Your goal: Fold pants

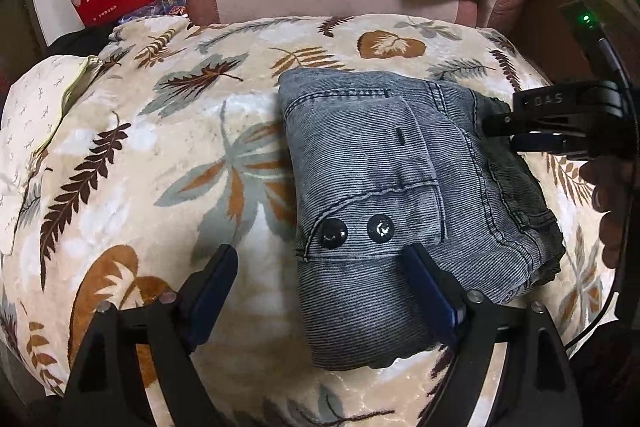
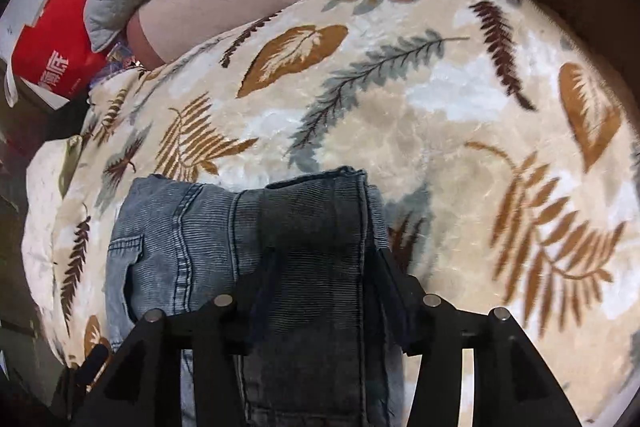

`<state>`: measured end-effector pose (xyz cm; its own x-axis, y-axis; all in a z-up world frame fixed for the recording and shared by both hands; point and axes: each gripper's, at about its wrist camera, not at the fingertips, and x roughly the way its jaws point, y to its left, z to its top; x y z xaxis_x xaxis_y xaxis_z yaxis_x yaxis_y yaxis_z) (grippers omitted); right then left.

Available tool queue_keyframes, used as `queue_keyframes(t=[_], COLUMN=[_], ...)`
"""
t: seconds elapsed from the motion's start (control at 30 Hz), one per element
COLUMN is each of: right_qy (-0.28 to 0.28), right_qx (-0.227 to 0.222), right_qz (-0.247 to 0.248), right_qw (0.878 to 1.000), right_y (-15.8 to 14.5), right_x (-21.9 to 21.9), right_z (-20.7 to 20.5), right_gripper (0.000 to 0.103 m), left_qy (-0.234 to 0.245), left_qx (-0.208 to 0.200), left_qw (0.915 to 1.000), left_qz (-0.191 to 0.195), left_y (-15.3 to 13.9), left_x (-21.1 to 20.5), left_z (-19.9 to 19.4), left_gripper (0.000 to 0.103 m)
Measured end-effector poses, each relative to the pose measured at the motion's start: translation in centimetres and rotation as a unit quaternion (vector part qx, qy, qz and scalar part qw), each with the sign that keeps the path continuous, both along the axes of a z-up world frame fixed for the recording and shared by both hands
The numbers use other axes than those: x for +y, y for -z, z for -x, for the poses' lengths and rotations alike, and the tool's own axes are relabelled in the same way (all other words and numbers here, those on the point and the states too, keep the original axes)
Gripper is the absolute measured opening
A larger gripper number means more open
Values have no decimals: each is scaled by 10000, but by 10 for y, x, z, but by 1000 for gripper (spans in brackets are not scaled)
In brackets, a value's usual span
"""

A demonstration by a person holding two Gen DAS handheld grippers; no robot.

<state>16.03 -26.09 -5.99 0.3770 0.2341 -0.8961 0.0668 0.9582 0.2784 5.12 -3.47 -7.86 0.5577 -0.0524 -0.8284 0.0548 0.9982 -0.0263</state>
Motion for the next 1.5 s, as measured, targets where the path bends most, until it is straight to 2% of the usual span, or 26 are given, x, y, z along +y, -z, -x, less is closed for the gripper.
queue_keyframes(t=[0.03,0.07,0.13,0.27,0.33,0.4,0.5,0.57,0.6,0.67,0.7,0.77,0.9,0.93,0.97,1.0,1.07,1.13,1.23,1.3,1.33,1.4,1.43,1.5], right_qy=[-65,-144,-152,-214,-284,-171,12,74,150,290,357,269,122,142,94,51,-344,-517,-627,-767,-806,-734,-632,-505], right_qx=[6,39,-39,-342,-16,168,56,-158,-292,-461,-523,-561,-139,-151,-185,-103,-224,-491,-134,-292,-307,-347,-425,-660], right_qz=[-1,67,370,1160,1200,953,490,204,37,-187,-172,-65,-118,-158,-139,214,885,1583,1737,1874,1837,1770,1752,1679], right_qw=[10000,9999,9992,9924,9924,9952,9988,9996,9995,9983,9978,9980,9998,9997,9997,9997,9952,9848,9827,9788,9792,9809,9816,9823], right_y=[1,2,-2,-18,0,14,6,-13,-23,-34,-37,-37,-12,-9,-8,-8,-14,-18,11,9,6,-8,-17,-41], right_x=[1,3,5,6,5,-4,-18,-25,-28,-32,-31,-23,-13,-13,-12,-8,7,18,24,32,32,25,21,18], right_z=[-1,-1,1,14,10,10,14,14,11,5,1,-9,-32,-32,-34,-35,-30,-25,-30,-25,-24,-24,-25,-29], right_gripper=[48,23,1,1,1,1,3,15,22,77,82,82,81,71,22,8,8,8,9,13,19,44,60,61], left_qy=[-2,-3,10,-24,-34,-9,3,-2,-7,10,14,22,-4,1,-7,-1,7,-15,24,-40,-101,-315,-498,-821], left_qx=[0,3,0,14,33,44,49,34,34,41,46,53,46,49,57,61,64,89,19,-64,-125,-208,-133,173], left_qw=[10000,10000,10000,10000,10000,10000,10000,10000,10000,10000,10000,9999,9999,9999,9999,9999,9999,9998,9992,9985,9977,9941,9910,9825], left_qz=[3,-12,-11,0,-12,3,20,33,30,53,65,103,118,128,117,125,124,165,398,547,660,1018,1233,1664], left_y=[0,0,0,0,0,-1,0,0,1,1,2,3,2,3,3,2,2,3,-6,-15,-18,-24,-22,-13], left_x=[0,1,1,0,0,1,1,2,2,3,3,4,4,4,4,5,5,4,9,19,25,45,58,76], left_z=[0,0,0,-1,-1,-1,-2,-1,-1,-1,-1,-1,-2,-2,-3,-3,-3,-5,-1,3,5,9,9,4], left_gripper=[86,86,86,86,87,87,87,87,87,87,87,87,88,88,88,89,89,90,90,90,90,90,90,90])
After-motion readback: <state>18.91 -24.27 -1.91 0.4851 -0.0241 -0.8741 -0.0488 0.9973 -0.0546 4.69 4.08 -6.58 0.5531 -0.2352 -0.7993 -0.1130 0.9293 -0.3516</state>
